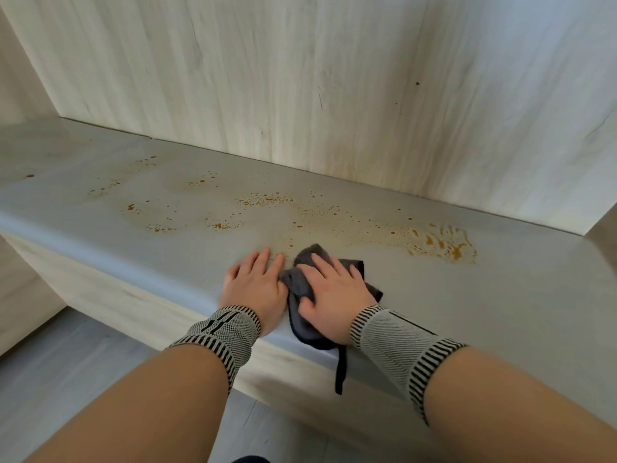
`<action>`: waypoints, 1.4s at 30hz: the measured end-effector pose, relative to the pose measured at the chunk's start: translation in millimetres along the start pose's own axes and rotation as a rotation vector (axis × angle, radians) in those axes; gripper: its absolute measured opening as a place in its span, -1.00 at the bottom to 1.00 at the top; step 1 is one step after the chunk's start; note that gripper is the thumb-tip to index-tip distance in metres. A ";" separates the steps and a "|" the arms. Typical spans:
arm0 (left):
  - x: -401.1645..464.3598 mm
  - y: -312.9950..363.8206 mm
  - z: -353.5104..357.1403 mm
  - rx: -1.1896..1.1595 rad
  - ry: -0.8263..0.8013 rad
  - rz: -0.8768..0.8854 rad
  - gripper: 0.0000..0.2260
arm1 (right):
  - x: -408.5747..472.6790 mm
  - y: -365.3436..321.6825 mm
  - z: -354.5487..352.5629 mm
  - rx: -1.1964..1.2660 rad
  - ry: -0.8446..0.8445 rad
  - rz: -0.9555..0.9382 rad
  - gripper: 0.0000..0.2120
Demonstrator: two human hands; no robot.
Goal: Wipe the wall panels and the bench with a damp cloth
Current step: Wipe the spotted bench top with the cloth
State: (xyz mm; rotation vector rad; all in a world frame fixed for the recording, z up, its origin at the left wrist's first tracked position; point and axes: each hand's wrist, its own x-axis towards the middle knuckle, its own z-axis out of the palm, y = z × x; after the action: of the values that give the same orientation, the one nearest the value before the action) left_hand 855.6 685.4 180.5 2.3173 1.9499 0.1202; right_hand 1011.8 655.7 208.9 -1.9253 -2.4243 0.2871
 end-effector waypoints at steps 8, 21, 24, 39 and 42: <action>5.4 -12.6 -18.4 0.015 -0.133 0.062 -0.53 | 4.1 41.2 -10.2 0.017 -0.012 0.471 -0.36; -12.7 -53.0 -16.4 -0.020 -0.045 -0.158 -0.45 | 7.5 35.9 -6.1 0.007 -0.006 0.472 -0.37; -13.0 -60.4 -7.6 -0.010 -0.043 -0.176 -0.44 | 10.9 -2.0 1.1 -0.057 -0.004 0.175 -0.37; -9.3 -72.0 -11.2 -0.119 -0.083 -0.108 -0.53 | 55.9 -33.2 1.5 -0.056 -0.013 -0.136 -0.45; -9.0 -71.9 -13.2 -0.167 -0.090 -0.105 -0.54 | 64.4 -22.4 -0.9 0.017 0.004 0.239 -0.43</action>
State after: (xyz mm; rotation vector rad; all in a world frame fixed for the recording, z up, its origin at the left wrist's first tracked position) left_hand 782.1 689.2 184.0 2.0767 1.9332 0.1605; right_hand 975.3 713.4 207.7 -2.2063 -2.1810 0.3077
